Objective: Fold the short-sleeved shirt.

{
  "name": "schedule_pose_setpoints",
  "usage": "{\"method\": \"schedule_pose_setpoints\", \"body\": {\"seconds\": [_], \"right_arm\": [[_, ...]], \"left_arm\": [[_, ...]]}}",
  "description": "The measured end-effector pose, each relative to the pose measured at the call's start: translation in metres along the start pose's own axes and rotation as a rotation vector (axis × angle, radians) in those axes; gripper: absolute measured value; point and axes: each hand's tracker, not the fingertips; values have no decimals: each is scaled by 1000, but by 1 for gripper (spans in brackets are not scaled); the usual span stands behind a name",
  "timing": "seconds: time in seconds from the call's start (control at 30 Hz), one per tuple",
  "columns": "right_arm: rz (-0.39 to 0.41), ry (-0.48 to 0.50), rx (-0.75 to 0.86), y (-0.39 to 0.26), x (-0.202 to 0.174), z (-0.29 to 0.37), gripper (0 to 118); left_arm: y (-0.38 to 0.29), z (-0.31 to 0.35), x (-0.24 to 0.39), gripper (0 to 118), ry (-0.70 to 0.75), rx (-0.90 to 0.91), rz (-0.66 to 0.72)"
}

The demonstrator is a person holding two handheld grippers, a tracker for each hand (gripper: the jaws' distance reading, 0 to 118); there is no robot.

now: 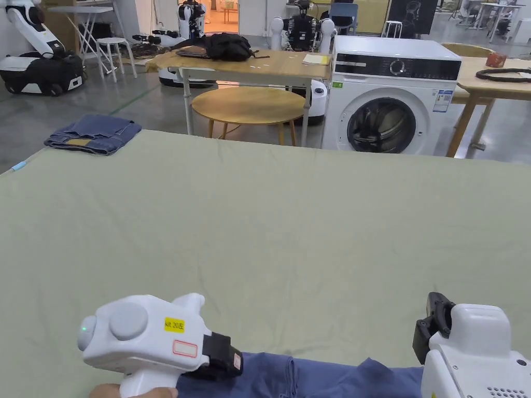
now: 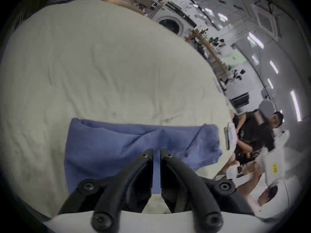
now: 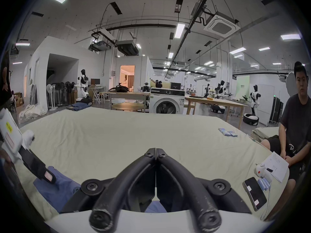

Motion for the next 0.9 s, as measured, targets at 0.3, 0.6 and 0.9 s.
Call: {"method": "schedule_pose_setpoints", "body": {"seconds": [0.3,0.6,0.9], "right_arm": [[17,0,-11,-5,1,0,0],[11,-7,-22,-6,4,-1,0],[12,-4,-3,1,3,1,0]], "left_arm": [[-16,-48,63,2,-298,-130,59],[-12,-65,91,0,-283,-83,58],[-1,-25,76,0,-1187,214,253]]}}
